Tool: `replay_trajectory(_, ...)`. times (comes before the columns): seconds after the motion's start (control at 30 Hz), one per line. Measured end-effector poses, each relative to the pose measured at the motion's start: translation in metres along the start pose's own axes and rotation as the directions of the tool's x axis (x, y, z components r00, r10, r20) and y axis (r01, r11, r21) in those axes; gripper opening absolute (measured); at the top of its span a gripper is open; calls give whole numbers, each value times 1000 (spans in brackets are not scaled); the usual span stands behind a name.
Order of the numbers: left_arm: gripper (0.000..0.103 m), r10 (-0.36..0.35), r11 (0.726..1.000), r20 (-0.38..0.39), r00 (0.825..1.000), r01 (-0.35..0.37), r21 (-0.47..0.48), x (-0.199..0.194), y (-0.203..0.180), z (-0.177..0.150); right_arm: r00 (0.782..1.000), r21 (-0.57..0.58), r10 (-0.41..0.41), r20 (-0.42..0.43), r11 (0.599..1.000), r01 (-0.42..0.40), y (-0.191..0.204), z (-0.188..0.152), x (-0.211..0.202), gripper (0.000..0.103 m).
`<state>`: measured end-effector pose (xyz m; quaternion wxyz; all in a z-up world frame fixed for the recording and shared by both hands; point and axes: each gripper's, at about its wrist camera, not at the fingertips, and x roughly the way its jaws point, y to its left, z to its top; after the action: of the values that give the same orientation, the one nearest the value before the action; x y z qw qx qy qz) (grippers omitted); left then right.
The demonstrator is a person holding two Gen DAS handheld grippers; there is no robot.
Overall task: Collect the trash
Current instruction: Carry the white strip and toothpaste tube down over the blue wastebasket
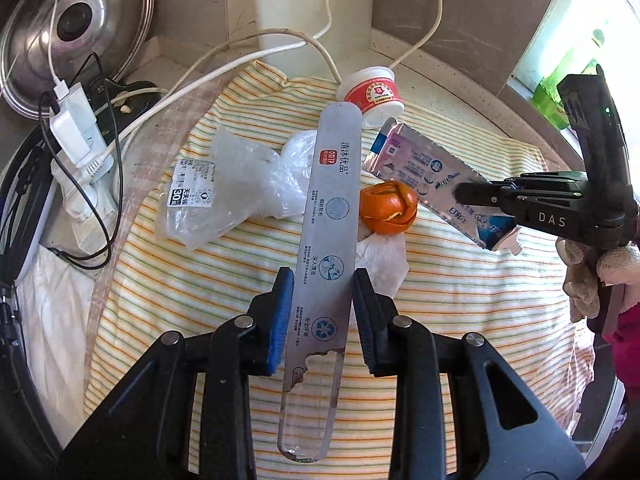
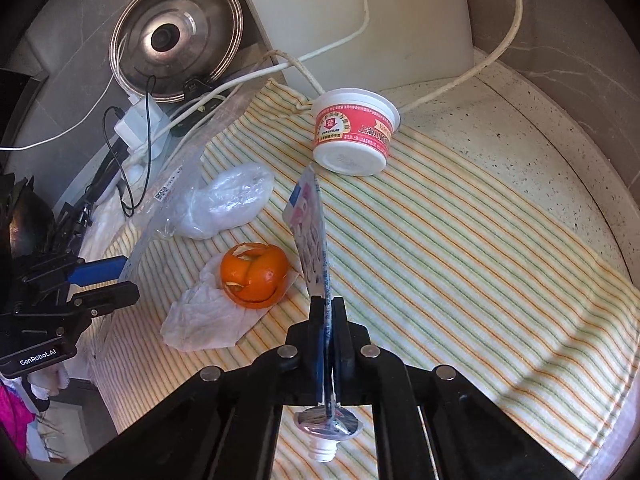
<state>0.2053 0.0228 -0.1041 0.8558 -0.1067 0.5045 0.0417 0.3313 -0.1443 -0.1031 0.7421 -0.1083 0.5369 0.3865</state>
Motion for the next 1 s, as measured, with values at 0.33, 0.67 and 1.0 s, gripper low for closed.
replay_trajectory(0.33, 30, 4, 1000, 26, 1000, -4, -20, -37, 6, -41, 998, 61, 12, 67, 998, -16, 17, -29, -36, 1)
replay_trajectory(0.67, 30, -14, 999, 33, 999, 16, -43, -64, 18, -82, 993, 97, 18, 113, 995, -29, 47, -62, -69, 1)
replay_trajectory(1.0, 30, -61, 998, 23, 998, 62, -7, -90, 23, -137, 990, 145, 30, 136, 988, -50, 93, -121, -99, 1)
